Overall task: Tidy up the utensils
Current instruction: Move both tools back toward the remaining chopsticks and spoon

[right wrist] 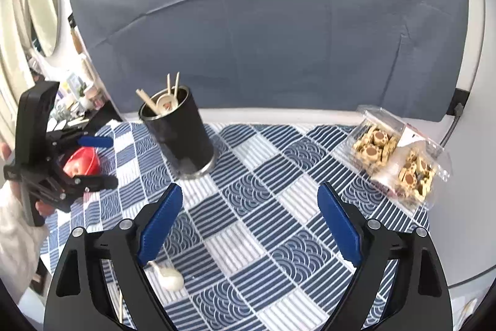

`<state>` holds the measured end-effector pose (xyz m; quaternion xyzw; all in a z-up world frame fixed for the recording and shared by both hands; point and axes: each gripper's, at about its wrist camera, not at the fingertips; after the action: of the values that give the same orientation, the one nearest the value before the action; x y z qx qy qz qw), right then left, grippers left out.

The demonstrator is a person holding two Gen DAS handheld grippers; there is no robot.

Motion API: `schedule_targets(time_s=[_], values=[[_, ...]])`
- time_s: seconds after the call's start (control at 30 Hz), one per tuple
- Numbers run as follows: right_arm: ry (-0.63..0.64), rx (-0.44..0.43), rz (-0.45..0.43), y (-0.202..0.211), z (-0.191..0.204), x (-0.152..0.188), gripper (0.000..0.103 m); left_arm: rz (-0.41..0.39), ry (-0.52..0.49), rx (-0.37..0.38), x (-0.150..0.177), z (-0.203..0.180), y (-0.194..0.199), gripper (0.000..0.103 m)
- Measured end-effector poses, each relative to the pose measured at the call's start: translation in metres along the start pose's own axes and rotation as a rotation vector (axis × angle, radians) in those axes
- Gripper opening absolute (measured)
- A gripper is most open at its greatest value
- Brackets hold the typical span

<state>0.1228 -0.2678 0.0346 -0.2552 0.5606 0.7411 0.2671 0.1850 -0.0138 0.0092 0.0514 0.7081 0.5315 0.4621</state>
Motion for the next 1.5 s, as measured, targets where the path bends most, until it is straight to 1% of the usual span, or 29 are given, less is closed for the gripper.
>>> schedule_targets(time_s=[0.27,0.57,0.77,1.03,1.1,1.27,1.5], values=[[0.023,-0.026,0.055,-0.001,0.01,0.033,0.085,0.027,0.021,-0.022,0.028,-0.015,0.012,0.096],[0.059,-0.07,0.125,-0.005,0.03,0.072,0.086,0.069,0.069,-0.056,0.073,-0.03,0.026,0.097],[0.08,-0.089,0.159,-0.006,0.041,0.092,0.086,0.092,0.102,-0.066,0.1,-0.037,0.032,0.097],[0.086,-0.1,0.194,-0.013,0.051,0.105,0.086,0.118,0.155,-0.068,0.134,-0.048,0.029,0.097],[0.085,-0.101,0.207,-0.018,0.056,0.107,0.086,0.139,0.17,-0.071,0.143,-0.052,0.024,0.097],[0.096,-0.1,0.24,-0.034,0.068,0.108,0.086,0.164,0.183,-0.109,0.157,-0.063,0.015,0.097],[0.113,-0.089,0.29,-0.063,0.091,0.102,0.086,0.208,0.245,-0.168,0.182,-0.067,-0.002,0.097]])
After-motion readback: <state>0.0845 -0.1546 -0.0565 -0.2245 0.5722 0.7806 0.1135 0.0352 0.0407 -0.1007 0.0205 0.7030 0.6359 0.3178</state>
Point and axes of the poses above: each gripper's, at about its wrist camera, not at the fingertips, and y roughly against the way its jaws point, z to its left, x to its underside, and after that the axes turned 7 degrees about -y, right-handed
